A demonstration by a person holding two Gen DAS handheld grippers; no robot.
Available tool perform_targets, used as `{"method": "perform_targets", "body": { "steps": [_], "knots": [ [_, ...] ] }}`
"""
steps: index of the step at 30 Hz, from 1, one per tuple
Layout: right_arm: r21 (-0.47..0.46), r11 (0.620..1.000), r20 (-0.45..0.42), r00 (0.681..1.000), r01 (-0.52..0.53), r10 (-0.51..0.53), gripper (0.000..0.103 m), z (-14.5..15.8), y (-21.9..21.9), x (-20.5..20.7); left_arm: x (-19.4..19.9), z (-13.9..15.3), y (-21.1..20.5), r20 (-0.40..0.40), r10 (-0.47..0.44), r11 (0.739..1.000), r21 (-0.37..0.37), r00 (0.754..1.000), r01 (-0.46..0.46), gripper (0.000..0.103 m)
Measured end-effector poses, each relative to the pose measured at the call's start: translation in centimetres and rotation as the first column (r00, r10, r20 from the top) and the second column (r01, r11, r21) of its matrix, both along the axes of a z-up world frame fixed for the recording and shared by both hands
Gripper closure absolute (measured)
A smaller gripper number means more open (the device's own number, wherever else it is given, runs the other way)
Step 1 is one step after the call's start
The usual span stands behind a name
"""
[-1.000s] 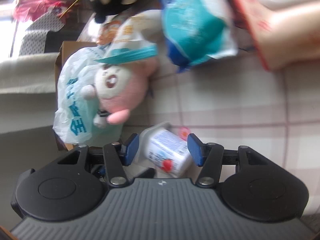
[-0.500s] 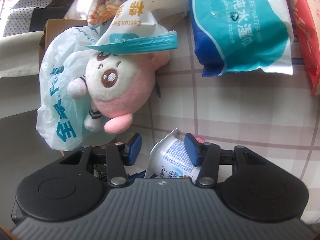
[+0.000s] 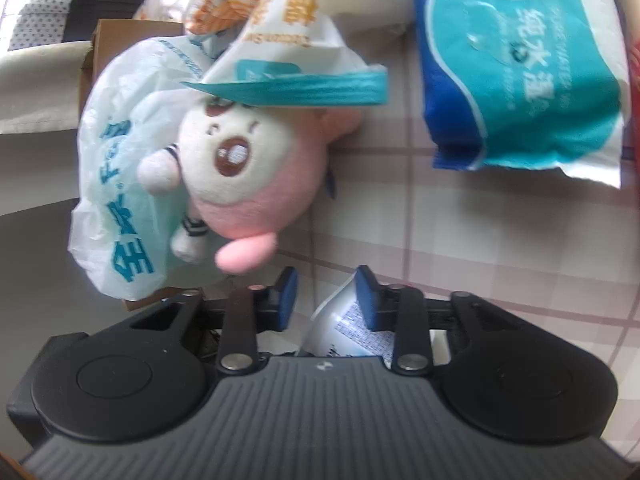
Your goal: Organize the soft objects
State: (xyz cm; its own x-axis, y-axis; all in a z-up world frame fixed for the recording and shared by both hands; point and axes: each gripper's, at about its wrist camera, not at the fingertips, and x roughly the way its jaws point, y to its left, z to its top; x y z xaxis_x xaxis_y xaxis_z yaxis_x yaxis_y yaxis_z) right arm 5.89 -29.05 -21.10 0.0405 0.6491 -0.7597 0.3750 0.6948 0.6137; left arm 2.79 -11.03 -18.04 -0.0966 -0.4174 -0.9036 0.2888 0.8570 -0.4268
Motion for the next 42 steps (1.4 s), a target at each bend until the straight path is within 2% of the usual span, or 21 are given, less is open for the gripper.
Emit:
{"method": "perform_targets", "body": {
  "steps": [3, 9, 12, 14, 19, 24, 29, 33, 38, 42],
  "knots": [
    [0.011, 1.0, 0.019, 1.0, -0.011, 0.011, 0.087, 0.4, 0.3, 0.0, -0.4, 0.1, -0.7, 0.022, -0.004, 1.0, 0.012, 1.0, 0.004, 0.043],
    [0.027, 0.997, 0.095, 0.993, -0.072, 0.069, 0.092, 2.0, 1.5, 0.0, -1.0, 1.0, -1.1, 0.09, -0.023, 1.0, 0.021, 0.996, 0.021, 0.044],
    [0.042, 0.995, 0.113, 0.99, -0.094, 0.088, 0.096, 2.4, 1.9, 0.0, -1.2, 1.8, -1.3, 0.154, -0.061, 0.998, 0.041, 0.986, 0.055, 0.044],
    [0.051, 0.995, 0.114, 0.99, -0.089, 0.082, 0.097, 2.4, 2.0, -0.1, -1.2, 2.0, -1.4, 0.164, -0.076, 0.996, 0.049, 0.984, 0.069, 0.044],
    [0.053, 0.998, 0.113, 0.993, -0.044, 0.038, 0.097, 2.3, 1.2, -0.7, -1.1, 2.1, -0.7, 0.17, -0.082, 0.996, 0.057, 0.982, 0.074, 0.047],
    [0.026, 0.999, 0.124, 0.991, 0.047, -0.05, 0.094, 3.2, -1.0, -1.6, -1.5, 3.0, 0.4, 0.188, -0.098, 0.994, 0.062, 0.977, 0.088, 0.046],
    [0.001, 0.993, 0.121, 0.986, 0.118, -0.117, 0.093, 3.9, -2.9, -2.9, -1.8, 4.9, 1.7, 0.256, -0.122, 0.991, 0.085, 0.959, 0.104, 0.046],
    [-0.002, 0.986, 0.082, 0.983, 0.167, -0.166, 0.091, 3.9, -3.3, -4.0, -1.0, 5.3, 1.8, 0.295, -0.125, 0.99, 0.104, 0.947, 0.098, 0.045],
    [0.006, 0.976, 0.003, 0.976, 0.219, -0.22, 0.091, 2.4, -3.1, -5.1, 0.1, 4.4, 0.9, 0.291, -0.142, 0.988, 0.102, 0.946, 0.117, 0.045],
    [0.062, 0.953, -0.04, 0.954, 0.298, -0.296, 0.091, 1.1, -3.4, -5.8, 0.2, 3.8, 0.1, 0.273, -0.151, 0.987, 0.092, 0.95, 0.13, 0.046]
  ]
}}
